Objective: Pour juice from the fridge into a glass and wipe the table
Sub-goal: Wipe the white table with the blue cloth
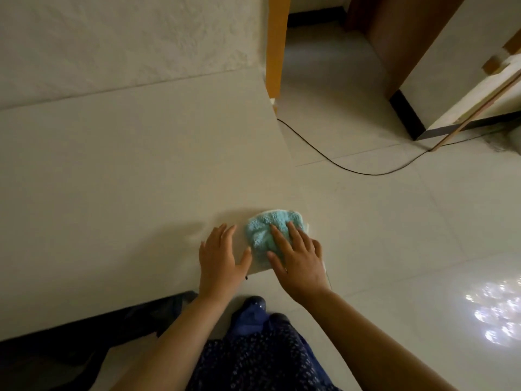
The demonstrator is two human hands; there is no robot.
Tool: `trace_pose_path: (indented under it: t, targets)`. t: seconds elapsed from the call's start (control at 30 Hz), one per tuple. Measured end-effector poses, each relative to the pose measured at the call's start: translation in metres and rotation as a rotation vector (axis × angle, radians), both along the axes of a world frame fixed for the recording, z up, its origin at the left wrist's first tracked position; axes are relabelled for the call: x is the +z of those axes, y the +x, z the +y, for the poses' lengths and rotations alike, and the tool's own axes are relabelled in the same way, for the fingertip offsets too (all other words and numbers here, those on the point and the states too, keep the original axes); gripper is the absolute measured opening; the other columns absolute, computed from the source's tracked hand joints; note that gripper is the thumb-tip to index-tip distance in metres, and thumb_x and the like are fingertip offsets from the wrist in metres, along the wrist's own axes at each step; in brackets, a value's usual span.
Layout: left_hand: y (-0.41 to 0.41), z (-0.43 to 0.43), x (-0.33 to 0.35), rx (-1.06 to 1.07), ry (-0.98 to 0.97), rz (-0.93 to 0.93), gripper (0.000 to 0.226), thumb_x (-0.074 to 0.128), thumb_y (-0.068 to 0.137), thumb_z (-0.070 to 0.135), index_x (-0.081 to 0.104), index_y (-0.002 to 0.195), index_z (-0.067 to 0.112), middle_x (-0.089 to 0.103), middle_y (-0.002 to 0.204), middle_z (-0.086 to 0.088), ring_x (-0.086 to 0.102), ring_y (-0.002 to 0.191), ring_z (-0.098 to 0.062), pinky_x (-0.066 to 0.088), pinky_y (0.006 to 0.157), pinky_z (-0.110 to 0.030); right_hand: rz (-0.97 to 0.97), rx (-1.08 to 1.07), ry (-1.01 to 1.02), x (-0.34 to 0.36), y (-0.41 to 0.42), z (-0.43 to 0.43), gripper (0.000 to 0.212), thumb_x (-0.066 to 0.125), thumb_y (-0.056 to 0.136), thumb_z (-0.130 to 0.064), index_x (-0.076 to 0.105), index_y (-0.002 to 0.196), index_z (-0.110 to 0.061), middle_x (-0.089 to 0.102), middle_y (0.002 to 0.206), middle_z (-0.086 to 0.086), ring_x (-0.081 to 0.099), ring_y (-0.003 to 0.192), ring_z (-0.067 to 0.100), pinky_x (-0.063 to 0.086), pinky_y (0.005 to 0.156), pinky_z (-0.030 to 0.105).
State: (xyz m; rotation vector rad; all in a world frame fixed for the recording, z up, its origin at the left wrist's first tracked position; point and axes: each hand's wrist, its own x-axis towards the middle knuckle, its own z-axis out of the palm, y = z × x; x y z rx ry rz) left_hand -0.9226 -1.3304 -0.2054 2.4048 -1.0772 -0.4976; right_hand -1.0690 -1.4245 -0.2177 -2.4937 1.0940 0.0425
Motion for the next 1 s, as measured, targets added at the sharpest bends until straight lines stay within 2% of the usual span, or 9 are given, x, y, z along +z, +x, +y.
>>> trace_pose_path:
  t: [0.13, 0.2, 0.27, 0.37, 0.47, 0.57, 0.7, 0.87, 1.0]
  targets:
    - [-0.017, -0.003, 0.001, 0.093, 0.012, -0.001, 0.038, 0.067, 0.083, 0.038, 0.067, 0.107, 0.009, 0.061, 0.115, -0.010, 0.055, 0.110, -0.028, 0.042, 0.095, -0.041, -0.194, -0.376, 0.059, 0.010, -0.017, -0.021, 0.043, 0.034, 0.091, -0.046, 0.043, 0.130, -0.029, 0.049, 0.133, 0.002, 0.043, 0.120, 0.022, 0.031, 0.098, 0.038]
    - [-0.024, -0.006, 0.001, 0.104, 0.088, 0.012, 0.040, 0.061, 0.084, 0.048, 0.070, 0.101, 0.014, 0.063, 0.108, -0.006, 0.056, 0.104, -0.026, 0.044, 0.090, -0.040, -0.146, -0.571, 0.225, 0.009, -0.029, -0.031, 0.039, 0.042, 0.091, -0.043, 0.046, 0.125, -0.025, 0.052, 0.126, 0.004, 0.049, 0.111, 0.022, 0.039, 0.094, 0.039]
    - [-0.027, -0.013, 0.002, 0.106, 0.147, 0.048, 0.042, 0.057, 0.084, 0.053, 0.070, 0.098, 0.016, 0.063, 0.106, -0.005, 0.055, 0.104, -0.026, 0.045, 0.088, -0.040, -0.112, -0.626, 0.476, 0.010, -0.034, -0.034, 0.039, 0.044, 0.091, -0.044, 0.047, 0.121, -0.021, 0.057, 0.119, 0.007, 0.055, 0.094, 0.019, 0.049, 0.073, 0.033]
    - [-0.029, -0.026, 0.003, 0.059, 0.240, 0.050, 0.040, 0.055, 0.086, 0.052, 0.064, 0.085, 0.013, 0.061, 0.100, -0.003, 0.052, 0.102, -0.029, 0.044, 0.085, -0.041, -0.077, -0.577, 0.596, 0.011, -0.028, -0.033, 0.036, 0.045, 0.091, -0.043, 0.048, 0.119, -0.019, 0.061, 0.112, 0.006, 0.056, 0.078, 0.013, 0.039, 0.050, 0.022]
    - [-0.031, -0.034, 0.009, 0.117, 0.176, 0.126, 0.041, 0.059, 0.087, 0.041, 0.038, 0.061, 0.016, 0.048, 0.067, 0.002, 0.052, 0.073, -0.027, 0.038, 0.067, -0.035, -0.102, -0.592, 0.615, 0.012, -0.018, -0.037, 0.038, 0.049, 0.089, -0.039, 0.045, 0.121, -0.019, 0.062, 0.111, 0.005, 0.060, 0.082, 0.017, 0.046, 0.054, 0.026]
    - [-0.028, -0.036, 0.012, 0.148, 0.130, 0.171, 0.040, 0.059, 0.089, 0.033, 0.033, 0.062, 0.018, 0.037, 0.055, 0.005, 0.038, 0.052, -0.017, 0.030, 0.063, -0.033, -0.152, -0.617, 0.666, 0.017, -0.012, -0.044, 0.035, 0.055, 0.087, -0.035, 0.047, 0.118, -0.020, 0.064, 0.099, 0.000, 0.062, 0.077, 0.015, 0.050, 0.055, 0.027]
    - [-0.026, -0.030, 0.013, 0.122, -0.049, 0.293, 0.018, 0.060, 0.090, 0.024, 0.054, 0.086, 0.008, 0.056, 0.067, -0.003, 0.053, 0.059, -0.023, 0.042, 0.068, -0.036, -0.292, -0.545, 0.571, 0.024, -0.009, -0.045, 0.017, 0.055, 0.087, -0.021, 0.052, 0.103, -0.022, 0.062, 0.092, -0.002, 0.058, 0.073, 0.009, 0.046, 0.050, 0.024]
    - [-0.021, -0.027, 0.014, 0.027, -0.179, 0.288, 0.019, 0.062, 0.090, 0.019, 0.058, 0.100, 0.003, 0.064, 0.078, -0.012, 0.061, 0.068, -0.029, 0.049, 0.071, -0.043, -0.492, -0.269, 0.078, 0.028, -0.016, -0.045, 0.013, 0.056, 0.083, -0.008, 0.052, 0.092, -0.017, 0.052, 0.089, -0.006, 0.049, 0.079, 0.013, 0.037, 0.064, 0.018]
    - [-0.023, -0.023, 0.006, 0.047, 0.061, 0.214, 0.029, 0.061, 0.090, 0.030, 0.053, 0.107, 0.007, 0.050, 0.065, 0.006, 0.062, 0.070, -0.029, 0.045, 0.077, -0.040, -0.089, -0.199, 0.100, 0.015, -0.023, -0.045, 0.018, 0.049, 0.089, -0.023, 0.053, 0.106, -0.018, 0.053, 0.105, 0.001, 0.051, 0.094, 0.021, 0.040, 0.076, 0.028]
